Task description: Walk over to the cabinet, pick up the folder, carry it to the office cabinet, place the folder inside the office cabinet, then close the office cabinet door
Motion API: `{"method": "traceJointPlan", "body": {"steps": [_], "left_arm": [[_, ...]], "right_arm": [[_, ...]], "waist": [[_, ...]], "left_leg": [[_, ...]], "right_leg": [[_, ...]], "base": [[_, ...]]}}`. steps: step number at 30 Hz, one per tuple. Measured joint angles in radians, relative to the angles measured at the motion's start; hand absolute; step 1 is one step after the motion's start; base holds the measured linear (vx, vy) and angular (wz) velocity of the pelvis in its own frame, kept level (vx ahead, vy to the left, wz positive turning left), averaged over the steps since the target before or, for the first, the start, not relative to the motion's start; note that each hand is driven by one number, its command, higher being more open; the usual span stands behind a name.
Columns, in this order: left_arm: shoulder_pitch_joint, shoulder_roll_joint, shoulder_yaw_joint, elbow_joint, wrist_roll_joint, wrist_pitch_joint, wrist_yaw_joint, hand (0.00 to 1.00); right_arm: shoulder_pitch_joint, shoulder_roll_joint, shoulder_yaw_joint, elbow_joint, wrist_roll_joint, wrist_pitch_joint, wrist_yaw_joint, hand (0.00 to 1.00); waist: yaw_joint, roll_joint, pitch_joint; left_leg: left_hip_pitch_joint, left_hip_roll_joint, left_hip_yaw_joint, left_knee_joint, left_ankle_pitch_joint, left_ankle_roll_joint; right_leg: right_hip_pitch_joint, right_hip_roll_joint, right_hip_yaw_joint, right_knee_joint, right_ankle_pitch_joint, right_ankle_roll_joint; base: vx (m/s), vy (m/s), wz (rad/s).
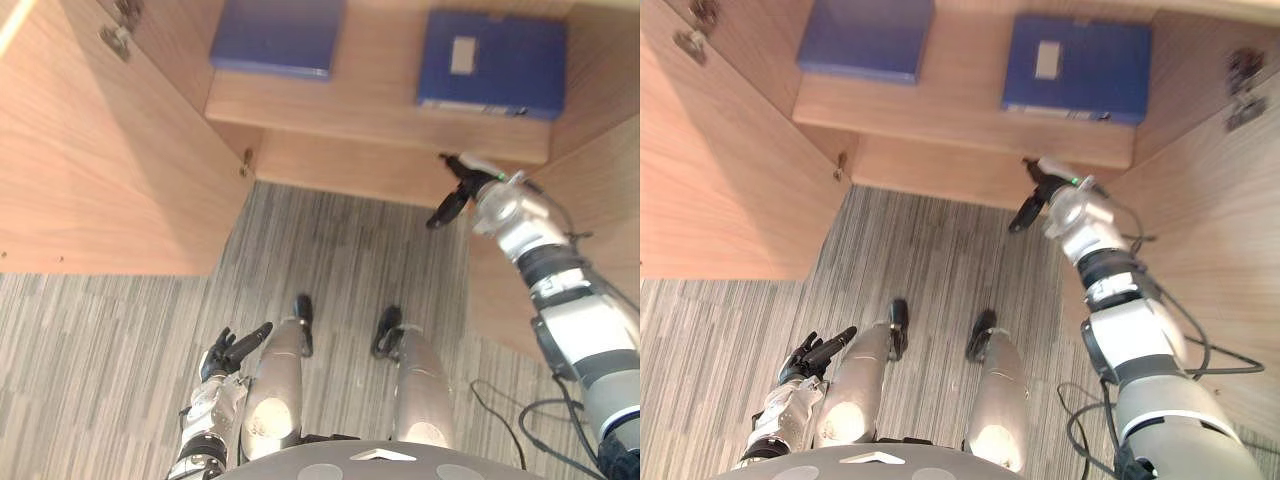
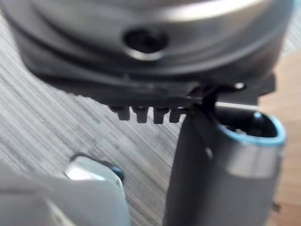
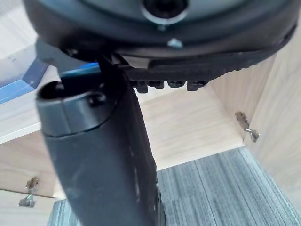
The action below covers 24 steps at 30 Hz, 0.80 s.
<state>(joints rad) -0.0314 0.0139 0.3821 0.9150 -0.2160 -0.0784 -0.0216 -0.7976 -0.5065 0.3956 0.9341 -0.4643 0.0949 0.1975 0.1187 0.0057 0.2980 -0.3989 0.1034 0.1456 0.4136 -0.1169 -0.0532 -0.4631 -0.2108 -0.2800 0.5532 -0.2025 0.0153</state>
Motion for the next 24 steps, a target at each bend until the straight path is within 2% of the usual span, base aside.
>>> {"method": "traceJointPlan", "body": {"steps": [4, 8, 9, 10, 12, 14, 15, 16, 17, 18, 19, 20, 21, 22, 23, 24], "left_arm": [[0.003, 0.017, -0.064, 0.008, 0.037, 0.005, -0.001, 1.0], [0.027, 0.019, -0.122, 0.045, 0.071, 0.018, -0.005, 1.0], [0.036, 0.026, -0.151, 0.054, 0.074, 0.022, -0.008, 1.0], [0.032, 0.039, -0.174, 0.054, 0.085, 0.026, -0.009, 1.0], [0.028, 0.064, -0.214, 0.054, 0.11, 0.039, -0.009, 1.0], [0.028, 0.078, -0.233, 0.04, 0.109, 0.041, -0.007, 1.0], [0.028, 0.084, -0.24, 0.021, 0.109, 0.042, 0.002, 1.0], [0.028, 0.089, -0.247, -0.01, 0.108, 0.042, 0.009, 1.0], [0.033, 0.088, -0.241, -0.035, 0.108, 0.04, 0.016, 1.0], [0.035, 0.086, -0.23, -0.04, 0.108, 0.04, 0.018, 1.0], [0.047, 0.073, -0.204, -0.052, 0.099, 0.034, 0.03, 1.0], [0.072, 0.048, -0.18, -0.056, 0.095, 0.024, 0.048, 1.0], [0.083, 0.034, -0.174, -0.054, 0.091, 0.022, 0.056, 1.0], [0.096, 0.017, -0.173, -0.042, 0.087, 0.018, 0.069, 1.0], [0.117, 0.006, -0.176, -0.032, 0.087, 0.011, 0.076, 1.0], [0.125, 0.0, -0.178, -0.018, 0.091, 0.003, 0.077, 1.0]], "right_arm": [[0.13, 0.096, 0.015, 0.002, -0.001, -0.003, 0.028, 1.0], [0.25, 0.157, 0.033, -0.006, -0.005, -0.003, 0.042, 1.0], [0.307, 0.163, 0.058, -0.037, -0.01, -0.004, 0.068, 1.0], [0.336, 0.178, 0.055, -0.043, 0.003, -0.004, 0.084, 1.0], [0.373, 0.215, 0.01, -0.031, 0.061, -0.001, 0.084, 1.0], [0.404, 0.285, -0.102, 0.011, 0.14, 0.001, 0.059, 1.0], [0.422, 0.327, -0.164, 0.025, 0.202, 0.002, 0.016, 1.0], [0.443, 0.373, -0.224, 0.03, 0.265, 0.001, -0.035, 1.0], [0.457, 0.41, -0.266, 0.036, 0.305, 0.0, -0.065, 1.0], [0.466, 0.424, -0.284, 0.035, 0.319, -0.002, -0.074, 1.0], [0.484, 0.438, -0.303, 0.035, 0.379, -0.006, -0.109, 1.0], [0.508, 0.442, -0.333, 0.026, 0.436, -0.013, -0.149, 1.0], [0.529, 0.441, -0.355, 0.003, 0.452, -0.014, -0.166, 1.0], [0.588, 0.437, -0.401, -0.067, 0.474, -0.031, -0.194, 1.0], [0.659, 0.438, -0.441, -0.139, 0.481, -0.047, -0.215, 1.0], [0.684, 0.44, -0.465, -0.163, 0.485, -0.051, -0.223, 1.0]], "waist": [[-0.012, -0.021, -0.095], [-0.019, -0.011, -0.175], [-0.027, -0.006, -0.198], [-0.042, -0.006, -0.199], [-0.043, -0.006, -0.199], [-0.051, -0.006, -0.199], [-0.054, -0.007, -0.199], [-0.059, -0.007, -0.197], [-0.056, 0.001, -0.195], [-0.051, 0.005, -0.194], [-0.038, 0.013, -0.193], [-0.035, 0.038, -0.205], [-0.038, 0.056, -0.216], [-0.047, 0.071, -0.227], [-0.059, 0.074, -0.239], [-0.067, 0.078, -0.243]], "left_leg": [[0.146, 0.006, -0.006, -0.125, 0.024, -0.019], [0.244, 0.009, -0.018, -0.209, 0.039, -0.023], [0.271, 0.007, -0.018, -0.246, 0.052, -0.024], [0.286, 0.006, -0.019, -0.264, 0.06, -0.023], [0.302, 0.006, -0.018, -0.264, 0.061, -0.021], [0.322, 0.005, -0.017, -0.258, 0.062, -0.021], [0.326, 0.004, -0.014, -0.246, 0.062, -0.021], [0.326, 0.005, -0.011, -0.212, 0.054, -0.026], [0.315, 0.016, -0.021, -0.138, 0.019, -0.023], [0.308, 0.02, -0.043, -0.094, 0.0, -0.019], [0.295, 0.016, -0.133, -0.016, -0.043, -0.01], [0.293, 0.005, -0.27, 0.011, -0.097, -0.022], [0.303, 0.008, -0.315, 0.007, -0.124, -0.035], [0.32, 0.013, -0.322, -0.02, -0.174, -0.057], [0.327, 0.013, -0.28, -0.061, -0.167, -0.026], [0.327, 0.019, -0.259, -0.083, -0.159, -0.013]], "right_leg": [[0.139, 0.017, -0.058, -0.104, 0.005, 0.006], [0.249, 0.05, -0.074, -0.208, 0.043, 0.021], [0.289, 0.072, -0.07, -0.28, 0.077, 0.024], [0.32, 0.083, -0.069, -0.337, 0.107, 0.025], [0.355, 0.094, -0.058, -0.395, 0.142, 0.025], [0.392, 0.109, -0.041, -0.446, 0.175, 0.025], [0.408, 0.111, -0.034, -0.468, 0.19, 0.023], [0.414, 0.115, -0.012, -0.486, 0.205, 0.025], [0.417, 0.127, 0.035, -0.486, 0.213, 0.021], [0.416, 0.134, 0.065, -0.484, 0.216, 0.021], [0.414, 0.147, 0.142, -0.482, 0.22, 0.026], [0.394, 0.175, 0.211, -0.485, 0.23, 0.033], [0.38, 0.192, 0.238, -0.485, 0.234, 0.039], [0.351, 0.211, 0.294, -0.493, 0.243, 0.053], [0.358, 0.214, 0.338, -0.546, 0.243, 0.06], [0.35, 0.216, 0.35, -0.547, 0.241, 0.056]], "base": [[0.15, -0.028, 0.04], [0.15, 0.008, -0.1], [0.14, 0.077, -0.15], [0.09, 0.075, -0.13], [0.0, 0.057, -0.17], [-0.04, 0.037, -0.21], [-0.09, 0.042, -0.24], [-0.16, 0.07, -0.55], [-0.17, 0.072, -0.75], [-0.19, 0.107, -1.3], [-0.17, 0.184, -1.7], [-0.18, 0.207, -1.78], [-0.2, 0.228, -1.72], [-0.21, 0.192, -1.46], [-0.18, 0.158, -1.33], [-0.08, 0.125, -1.04]]}}
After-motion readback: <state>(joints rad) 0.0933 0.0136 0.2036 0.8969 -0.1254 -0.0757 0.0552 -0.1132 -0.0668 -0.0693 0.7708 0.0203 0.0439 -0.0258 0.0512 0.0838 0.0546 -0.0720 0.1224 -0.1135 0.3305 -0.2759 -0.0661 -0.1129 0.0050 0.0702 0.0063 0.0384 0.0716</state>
